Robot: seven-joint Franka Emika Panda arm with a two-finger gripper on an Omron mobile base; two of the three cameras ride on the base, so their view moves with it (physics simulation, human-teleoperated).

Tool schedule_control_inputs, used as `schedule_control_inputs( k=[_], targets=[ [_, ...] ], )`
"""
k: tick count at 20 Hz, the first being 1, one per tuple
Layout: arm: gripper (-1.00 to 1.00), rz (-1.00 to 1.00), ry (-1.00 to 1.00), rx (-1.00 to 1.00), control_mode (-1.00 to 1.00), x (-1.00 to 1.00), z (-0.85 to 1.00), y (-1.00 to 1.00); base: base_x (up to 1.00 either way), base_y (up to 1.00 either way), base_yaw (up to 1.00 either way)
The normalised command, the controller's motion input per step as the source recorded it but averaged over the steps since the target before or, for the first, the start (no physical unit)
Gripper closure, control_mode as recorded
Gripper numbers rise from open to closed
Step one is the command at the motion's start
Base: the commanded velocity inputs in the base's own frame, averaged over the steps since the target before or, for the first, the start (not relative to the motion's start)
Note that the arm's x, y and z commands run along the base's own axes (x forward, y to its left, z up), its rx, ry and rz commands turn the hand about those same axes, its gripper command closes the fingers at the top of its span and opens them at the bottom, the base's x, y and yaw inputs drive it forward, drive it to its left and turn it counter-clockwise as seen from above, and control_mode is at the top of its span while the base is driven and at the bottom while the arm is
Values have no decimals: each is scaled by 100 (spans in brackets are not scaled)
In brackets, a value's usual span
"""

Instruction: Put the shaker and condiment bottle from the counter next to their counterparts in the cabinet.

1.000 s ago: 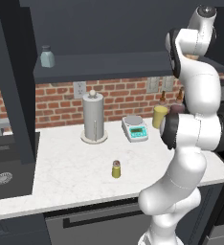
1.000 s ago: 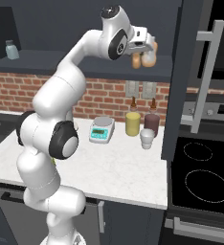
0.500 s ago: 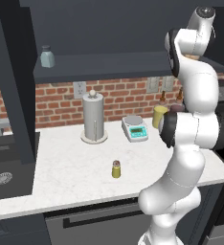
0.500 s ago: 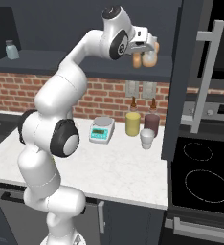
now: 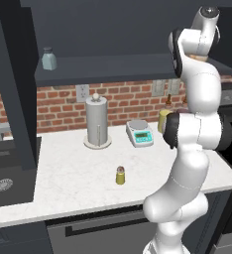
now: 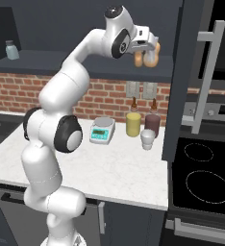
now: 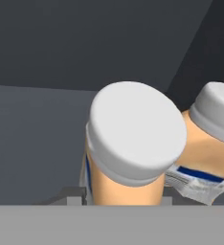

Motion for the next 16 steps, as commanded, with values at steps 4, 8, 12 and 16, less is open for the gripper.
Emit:
schedule_control_inputs(
  k=[4,8,12,16],
  targets=[
    [-100,0,0,1,-100,14,-34,-1,0,0,0],
    [-100,0,0,1,-100,16,-31,0,0,0,0],
    [-100,0,0,3,-100,8,-30,-1,0,0,0],
    [-100,0,0,4,-100,5,-27,0,0,0,0]
  ],
)
